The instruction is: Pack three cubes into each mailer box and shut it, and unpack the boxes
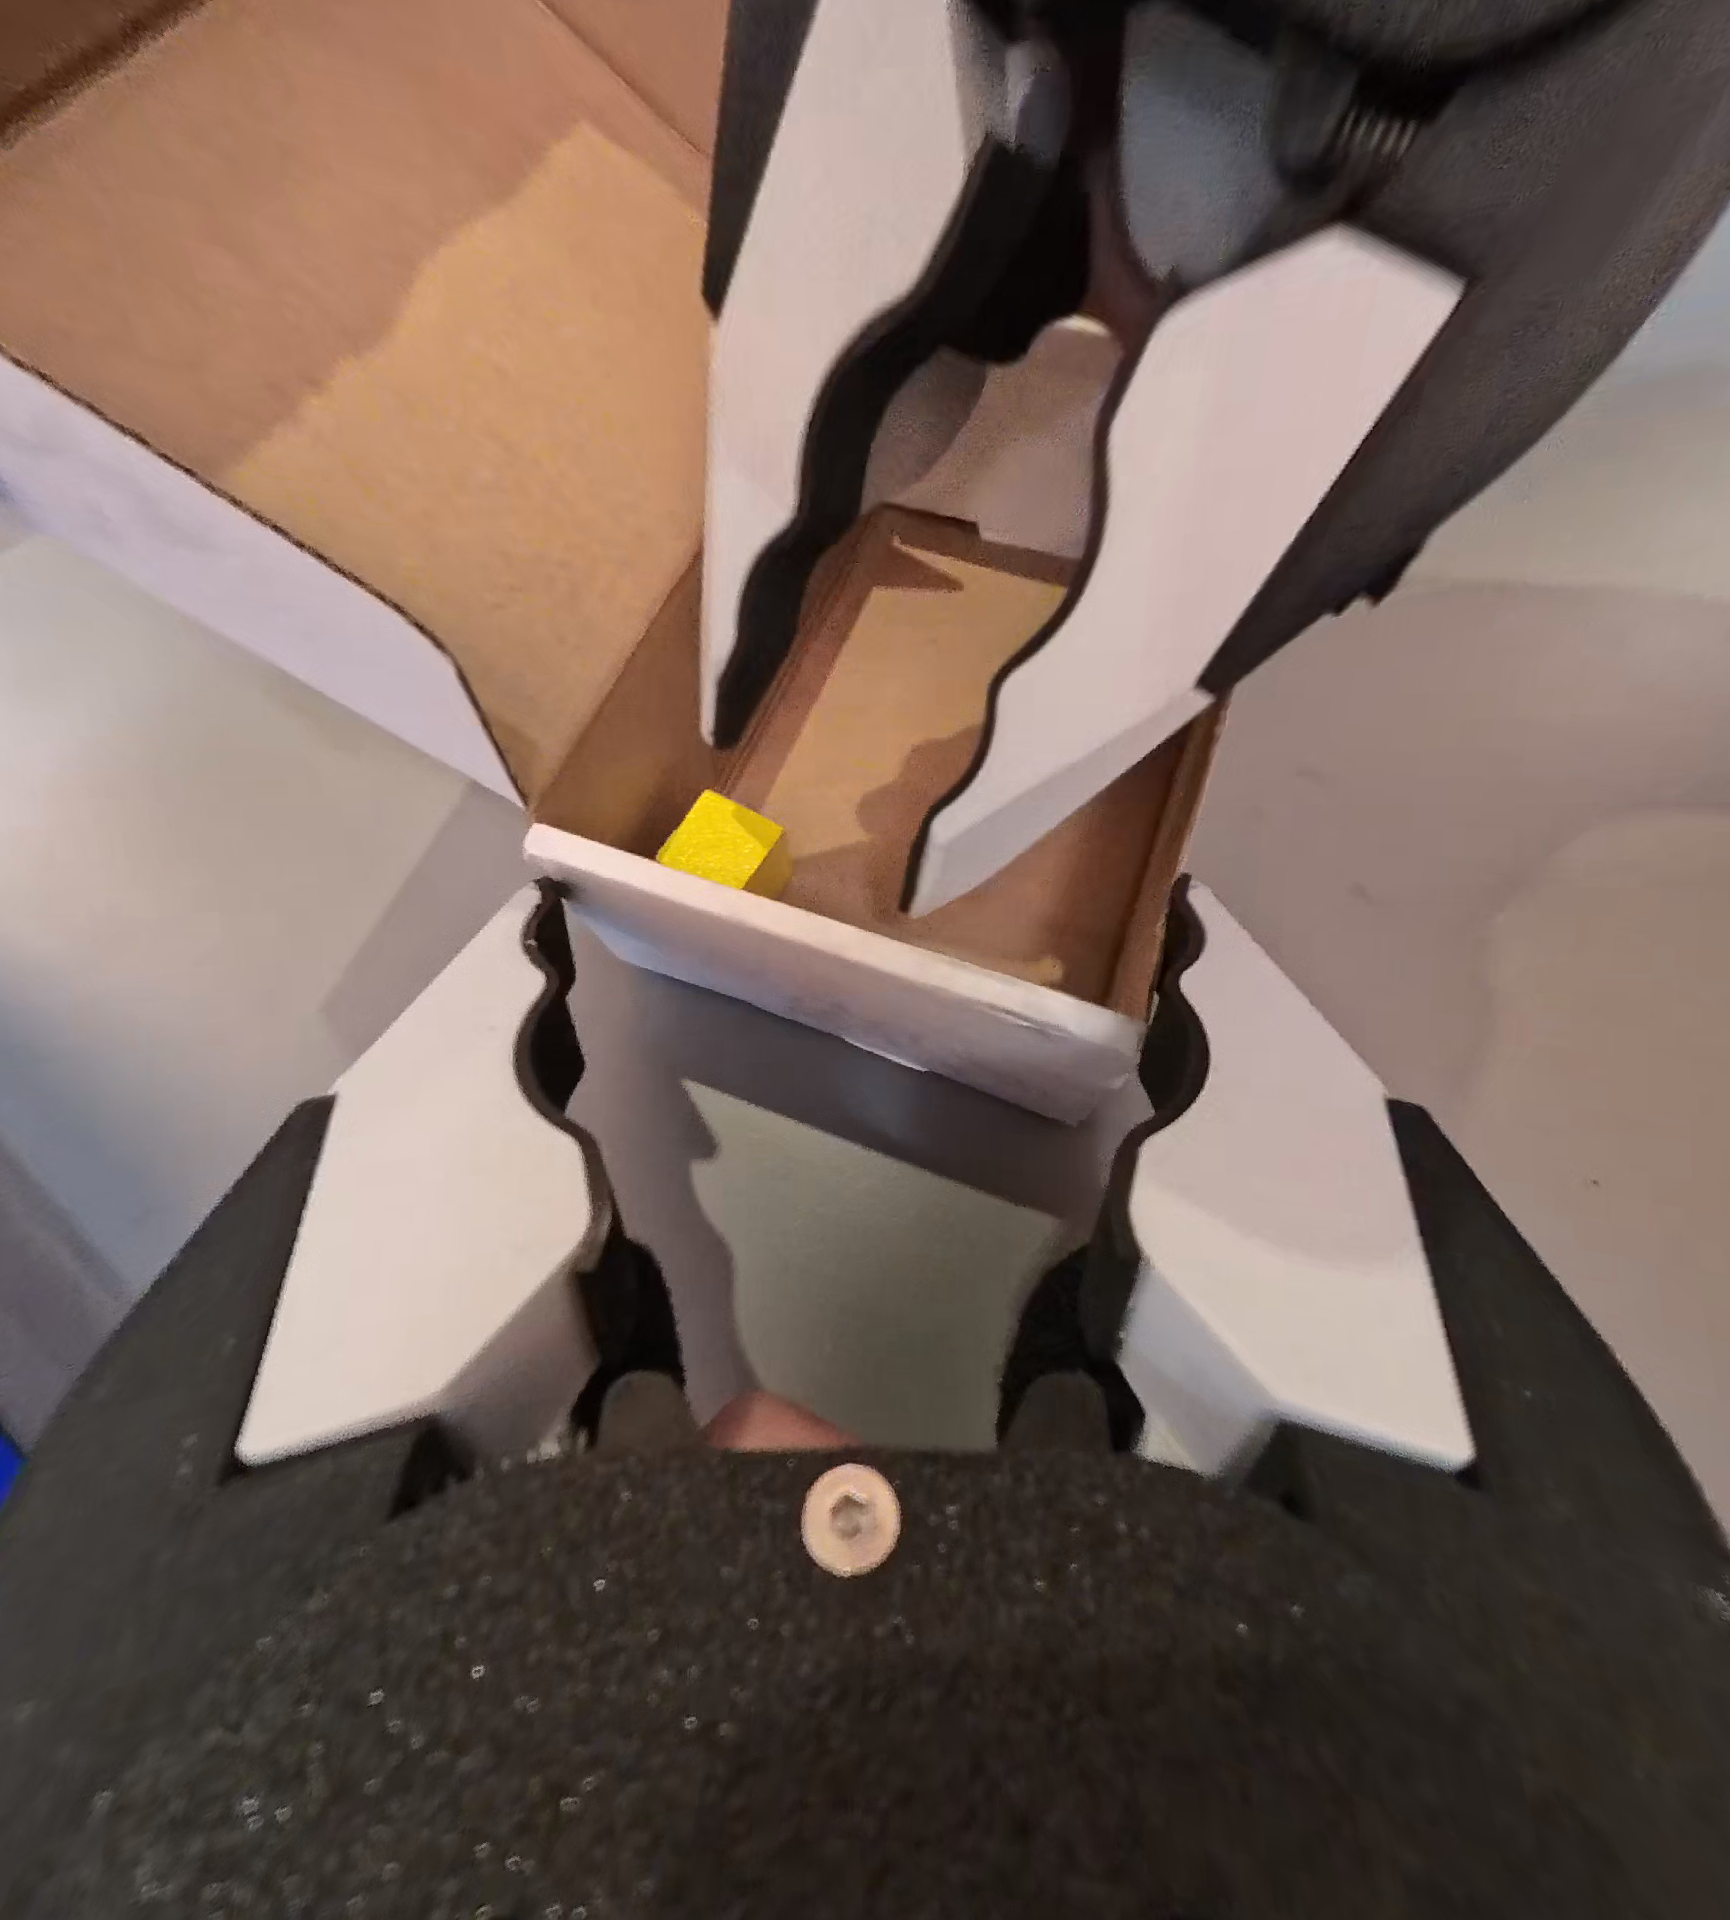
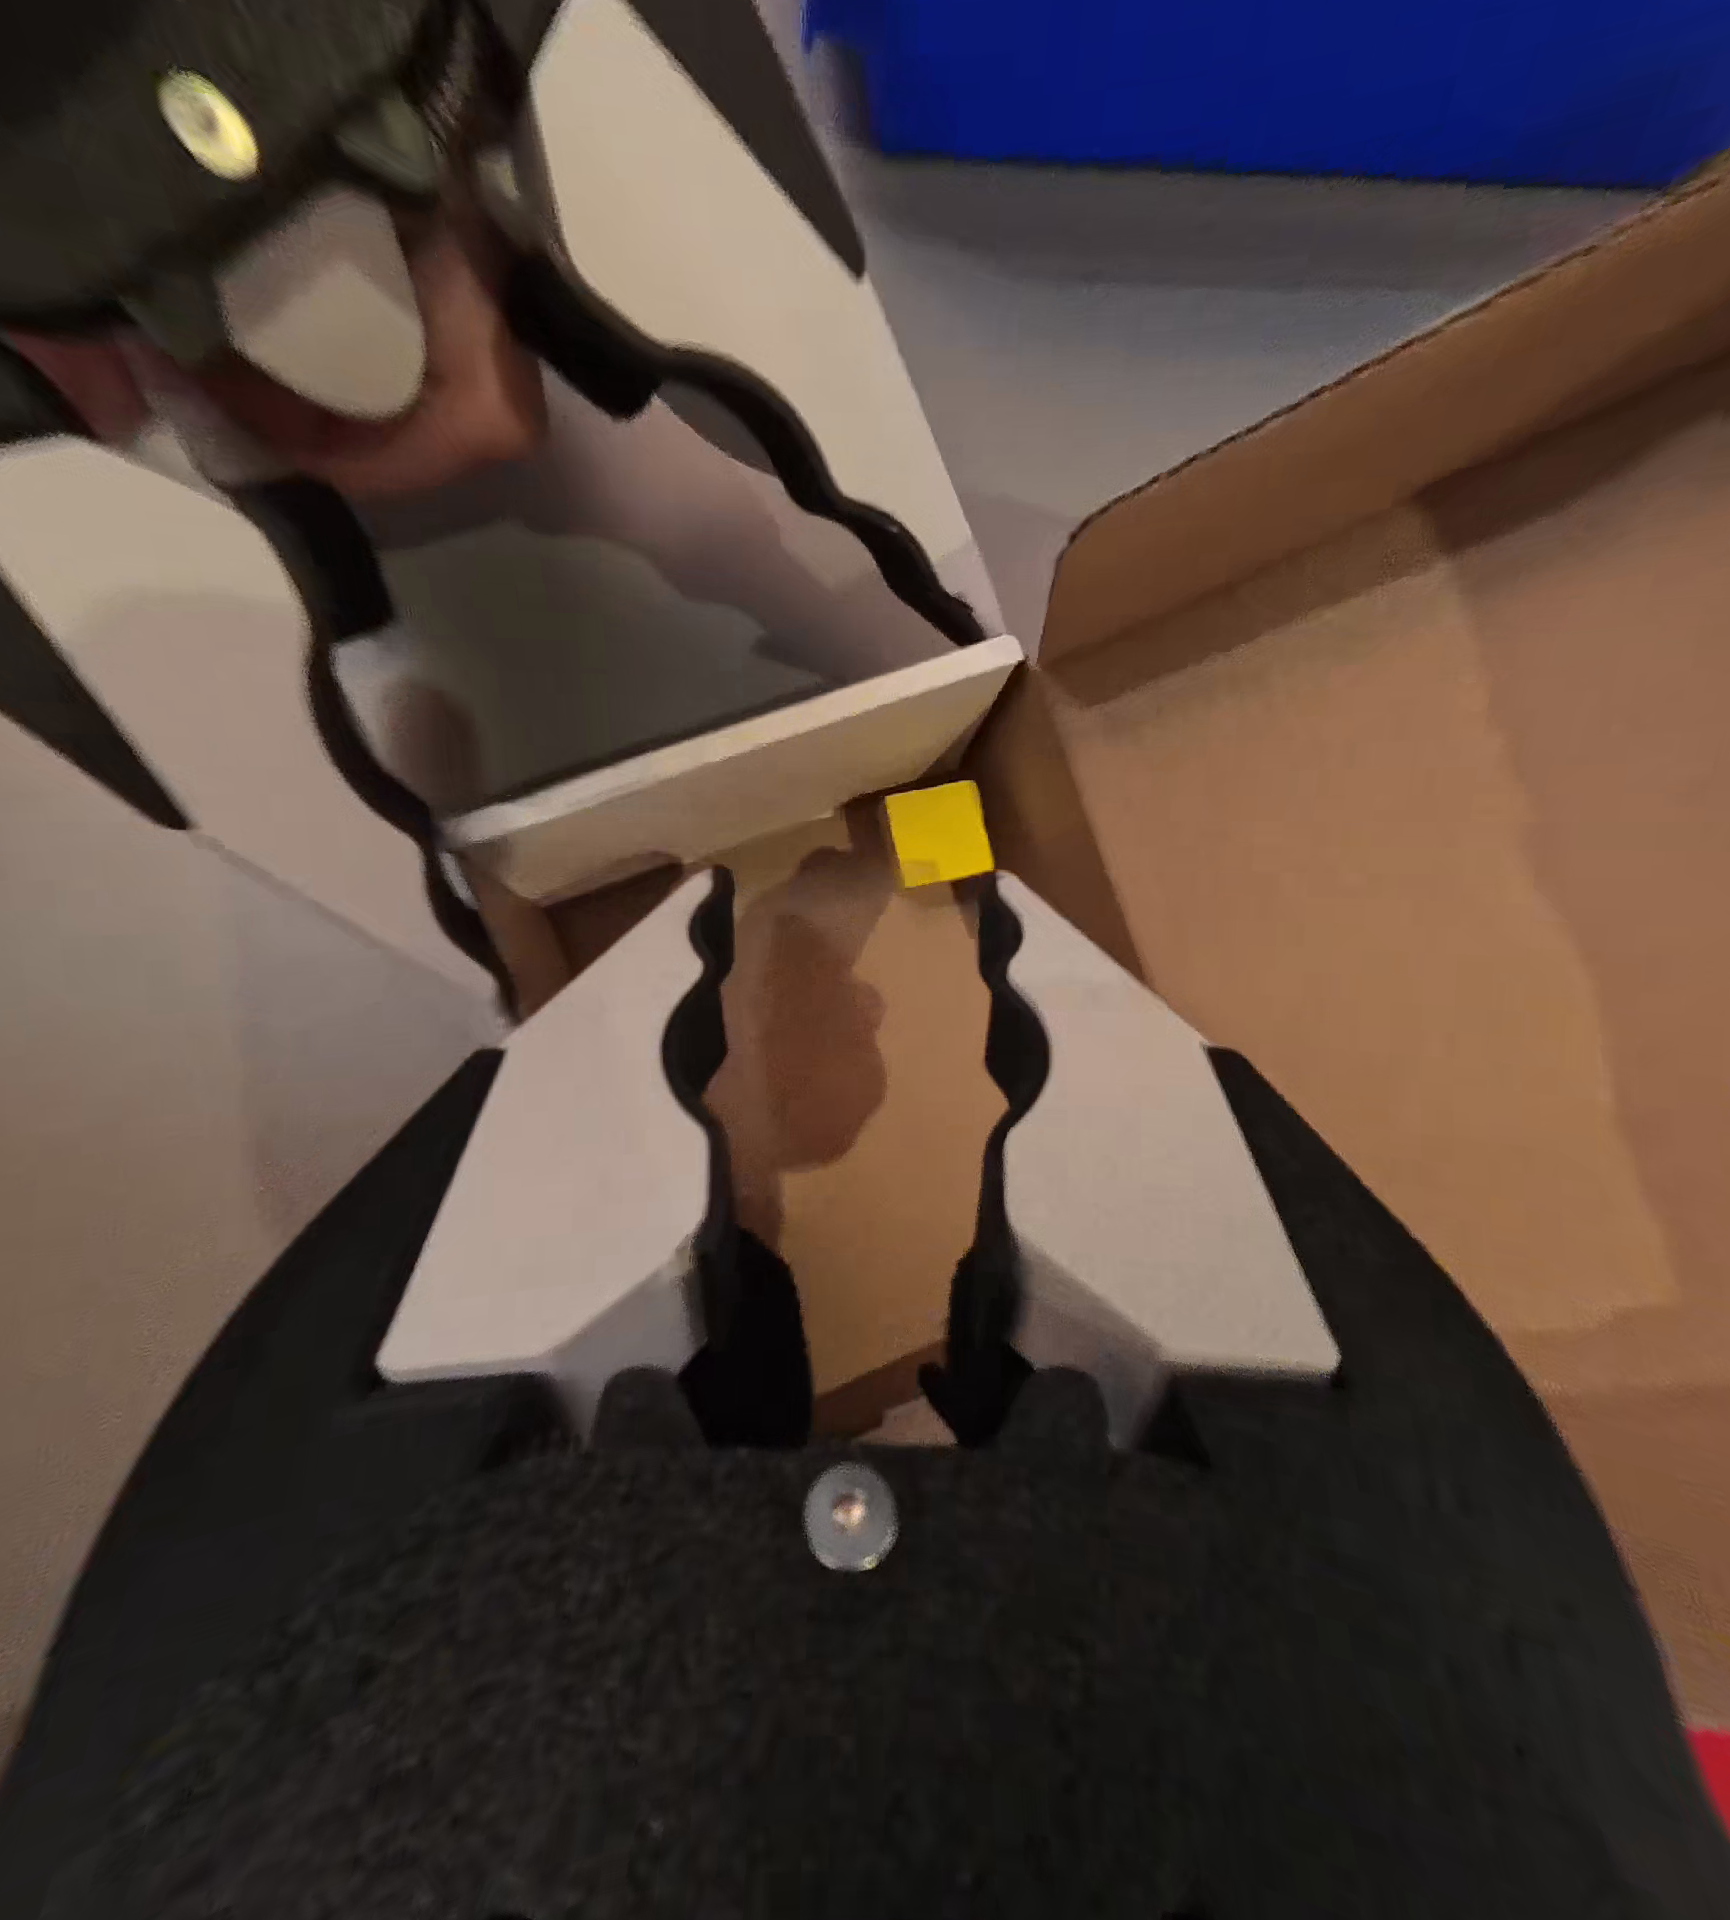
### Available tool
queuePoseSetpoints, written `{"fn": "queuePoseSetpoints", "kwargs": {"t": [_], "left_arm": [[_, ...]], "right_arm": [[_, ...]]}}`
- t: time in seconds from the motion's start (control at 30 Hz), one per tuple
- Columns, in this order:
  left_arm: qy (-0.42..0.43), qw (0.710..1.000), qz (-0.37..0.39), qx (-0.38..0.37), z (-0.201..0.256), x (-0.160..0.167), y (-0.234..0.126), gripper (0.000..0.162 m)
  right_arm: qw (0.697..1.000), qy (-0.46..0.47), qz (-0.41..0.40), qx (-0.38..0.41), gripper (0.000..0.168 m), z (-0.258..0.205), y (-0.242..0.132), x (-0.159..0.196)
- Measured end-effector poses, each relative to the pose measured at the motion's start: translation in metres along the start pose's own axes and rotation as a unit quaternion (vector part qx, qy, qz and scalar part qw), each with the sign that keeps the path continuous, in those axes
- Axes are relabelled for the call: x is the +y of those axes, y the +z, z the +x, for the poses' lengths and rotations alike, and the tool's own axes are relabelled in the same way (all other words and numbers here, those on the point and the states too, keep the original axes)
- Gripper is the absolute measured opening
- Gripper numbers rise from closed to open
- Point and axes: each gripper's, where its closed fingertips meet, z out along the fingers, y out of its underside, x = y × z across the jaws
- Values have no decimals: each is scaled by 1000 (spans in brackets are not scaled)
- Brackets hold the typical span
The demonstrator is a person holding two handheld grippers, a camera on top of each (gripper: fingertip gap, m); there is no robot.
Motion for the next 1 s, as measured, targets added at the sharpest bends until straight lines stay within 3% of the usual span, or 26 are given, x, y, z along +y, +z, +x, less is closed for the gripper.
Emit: {"fn": "queuePoseSetpoints", "kwargs": {"t": [0.17,0.27,0.4,0.53,0.63,0.7,0.8,0.9,1.0], "left_arm": [[9,1000,1,13,9,0,0,109],[10,1000,-1,12,11,-1,0,109],[7,1000,-2,8,10,0,0,109],[5,1000,-9,-15,1,2,-3,109],[-9,999,-11,-31,-8,5,-6,109],[-13,999,-13,-36,-10,6,-8,109],[-15,999,-12,-37,-10,5,-6,109],[-14,999,-12,-37,-10,3,-3,109],[-12,999,-14,-38,-9,2,-2,109]], "right_arm": [[998,-36,-32,28,43,3,19,8],[996,-61,-55,47,24,5,28,14],[995,-56,-61,48,22,7,16,15],[1000,-13,-1,24,22,11,-62,-13],[996,46,9,70,22,29,-147,0],[984,121,-27,125,22,46,-195,45],[919,301,-136,215,22,75,-243,157],[845,452,-217,188,22,69,-240,245],[804,515,-253,156,22,62,-221,283]]}}
